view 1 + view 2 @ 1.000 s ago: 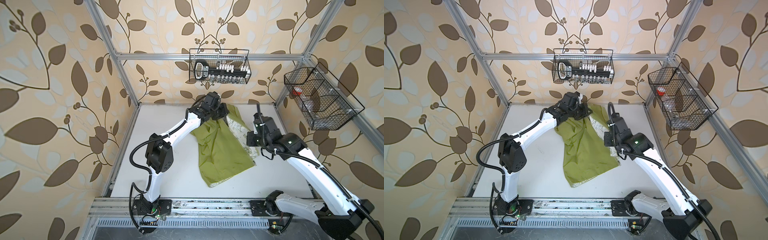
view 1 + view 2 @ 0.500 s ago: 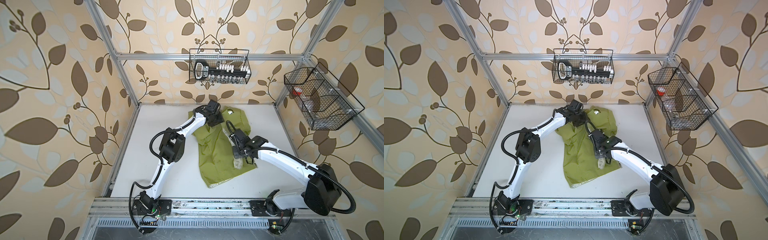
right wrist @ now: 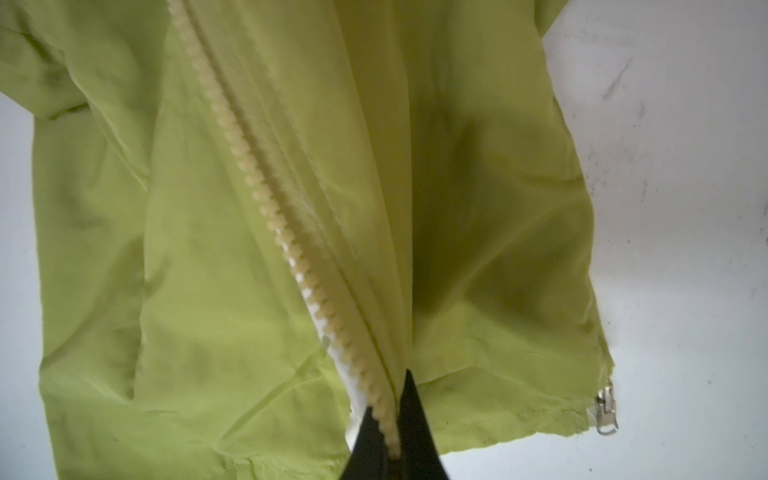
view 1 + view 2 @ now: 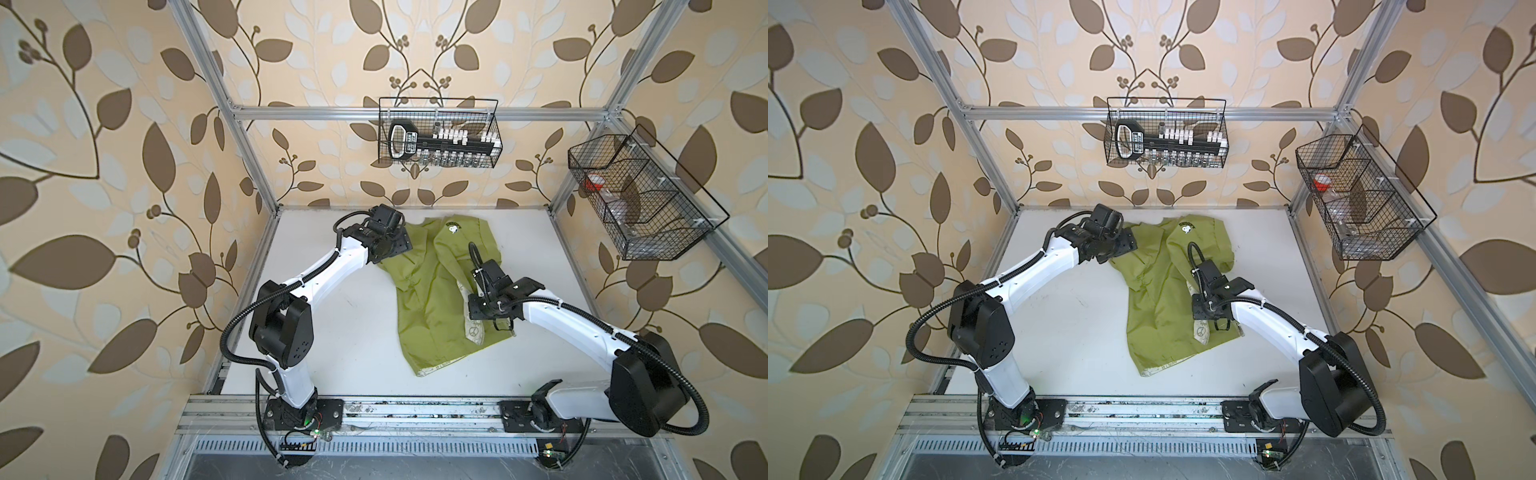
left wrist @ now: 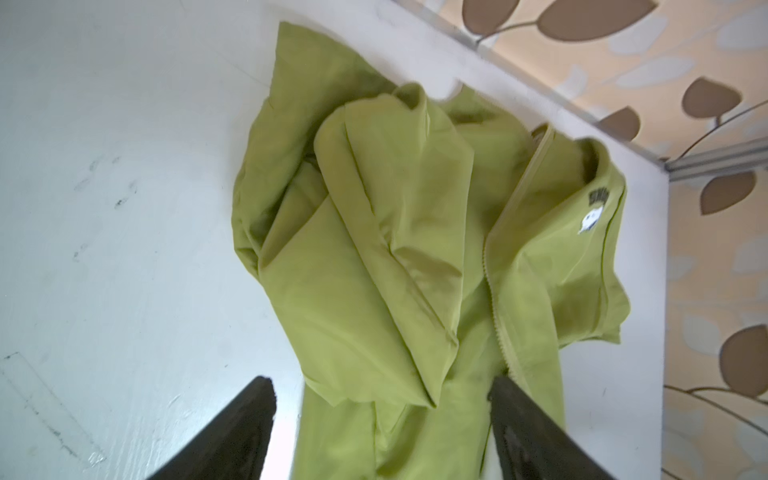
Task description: Zip up the jacket
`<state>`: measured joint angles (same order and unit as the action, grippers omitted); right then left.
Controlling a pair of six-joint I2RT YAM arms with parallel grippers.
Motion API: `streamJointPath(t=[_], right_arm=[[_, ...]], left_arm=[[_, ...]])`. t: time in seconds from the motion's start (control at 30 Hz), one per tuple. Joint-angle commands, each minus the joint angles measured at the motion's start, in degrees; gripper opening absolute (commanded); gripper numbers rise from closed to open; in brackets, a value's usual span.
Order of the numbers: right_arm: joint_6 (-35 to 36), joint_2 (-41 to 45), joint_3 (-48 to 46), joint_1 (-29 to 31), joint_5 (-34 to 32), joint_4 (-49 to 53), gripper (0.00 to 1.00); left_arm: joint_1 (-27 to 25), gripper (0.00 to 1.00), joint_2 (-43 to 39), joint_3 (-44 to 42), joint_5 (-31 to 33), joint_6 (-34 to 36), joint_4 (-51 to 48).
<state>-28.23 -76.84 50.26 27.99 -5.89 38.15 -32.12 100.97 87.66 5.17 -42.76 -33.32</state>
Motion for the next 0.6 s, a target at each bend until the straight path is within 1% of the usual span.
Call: streamJointPath(t=[0.0, 0.1, 0.2, 0.33, 0.43, 0.47, 0.5, 0.53, 0.57], right_arm=[[-1.2, 1.8, -1.4, -0.3, 1.0, -0.7, 0.00], [-1.4, 2.3, -1.9, -0.7, 1.0, -1.0, 0.00], [-1.2, 2.1, -2.1, -1.0, 1.2, -1.1, 0.00], [-1.0, 2.1, -2.2, -1.1, 1.6, -1.2, 0.00], [-1.0, 2.5, -2.3, -1.4, 1.8, -1.2, 0.00], [-1.0, 2.7, -2.3, -1.5, 1.8, -1.2, 0.00], [-1.0, 2.8, -2.4, -1.6, 1.8, -1.2, 0.00], [-1.0, 2.9, -2.5, -1.7, 1.8, -1.3, 0.00], [-1.0, 3.0, -2.6, -1.8, 1.9, -1.3, 0.00]], left_arm=[[-7.9, 0.82, 1.2, -0.5, 3.3, -0.9, -4.0], [-11.7, 0.79, 5.6, 0.0, 0.5, -3.7, -2.9], [-14.3, 0.80, 11.6, 3.5, 1.5, -3.8, -4.3], [-15.5, 0.84, 18.2, 7.9, 0.8, -3.2, -5.1], [-15.7, 0.84, 20.3, 8.9, 0.8, -3.1, -4.7], [-15.7, 0.81, 20.7, 8.9, 1.1, -3.2, -4.7], [-15.7, 0.72, 21.3, 9.0, 1.4, -3.1, -4.7], [-15.7, 0.57, 21.8, 9.2, 1.7, -3.1, -4.8], [-15.7, 0.45, 22.1, 9.3, 1.9, -3.0, -4.9]])
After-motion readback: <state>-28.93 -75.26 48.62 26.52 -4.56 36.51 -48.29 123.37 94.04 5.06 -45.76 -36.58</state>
